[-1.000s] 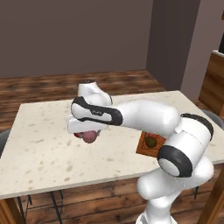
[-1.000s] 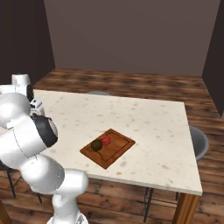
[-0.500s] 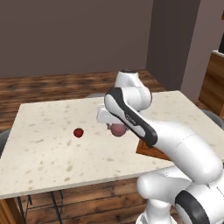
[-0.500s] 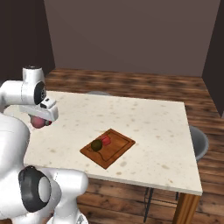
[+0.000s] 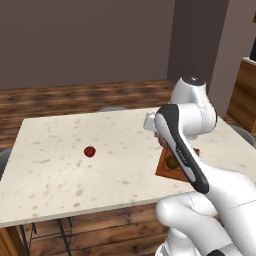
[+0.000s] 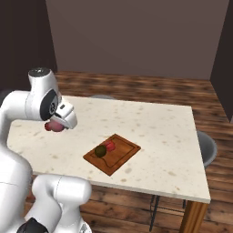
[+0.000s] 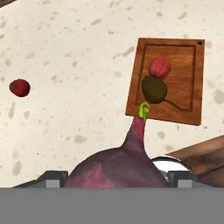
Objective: Place the avocado, onion, tomato, and bell pepper on the cutting board.
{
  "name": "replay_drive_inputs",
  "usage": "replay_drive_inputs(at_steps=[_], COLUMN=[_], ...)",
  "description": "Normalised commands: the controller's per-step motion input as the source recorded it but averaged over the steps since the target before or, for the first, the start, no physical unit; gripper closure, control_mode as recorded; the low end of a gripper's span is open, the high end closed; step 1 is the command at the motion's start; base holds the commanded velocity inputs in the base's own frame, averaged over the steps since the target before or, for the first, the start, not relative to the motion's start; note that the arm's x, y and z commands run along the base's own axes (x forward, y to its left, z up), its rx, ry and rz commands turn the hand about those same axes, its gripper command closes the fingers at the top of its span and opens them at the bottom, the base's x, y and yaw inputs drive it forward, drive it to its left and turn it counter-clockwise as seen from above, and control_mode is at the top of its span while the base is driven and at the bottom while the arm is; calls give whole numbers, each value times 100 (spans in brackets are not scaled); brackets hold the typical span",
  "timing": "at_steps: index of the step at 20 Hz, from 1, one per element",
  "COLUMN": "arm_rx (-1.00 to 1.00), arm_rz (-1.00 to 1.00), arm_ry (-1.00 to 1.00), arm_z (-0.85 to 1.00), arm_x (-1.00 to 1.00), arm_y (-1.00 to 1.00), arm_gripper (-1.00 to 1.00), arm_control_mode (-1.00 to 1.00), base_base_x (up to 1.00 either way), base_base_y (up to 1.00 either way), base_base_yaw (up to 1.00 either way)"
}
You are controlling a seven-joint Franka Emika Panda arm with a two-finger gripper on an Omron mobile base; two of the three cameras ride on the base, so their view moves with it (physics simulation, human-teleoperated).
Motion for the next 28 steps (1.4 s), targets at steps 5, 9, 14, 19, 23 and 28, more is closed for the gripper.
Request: replay_drive_inputs(at_steps=[5,9,14,19,23,28], arm_rx=[-1,0,0,-3,-3,-2], arm_rz=[-13,-9,-1,0,0,0], arm_ry=[-6,0,0,0,-3,-6], arm_z=[41,21,-1,-24,-41,-20], arm_x=[0,12,9,13,23,20], arm_y=[-83,-75,-33,-13,-21,-32], arm_gripper=[100,100,100,100,100,100], arm_control_mode=[-100,-100,-100,-100,-100,-100], base_base_x=[0,0,0,0,0,0], base_base_y=[0,0,0,0,0,0], base_base_yaw=[0,0,0,0,0,0])
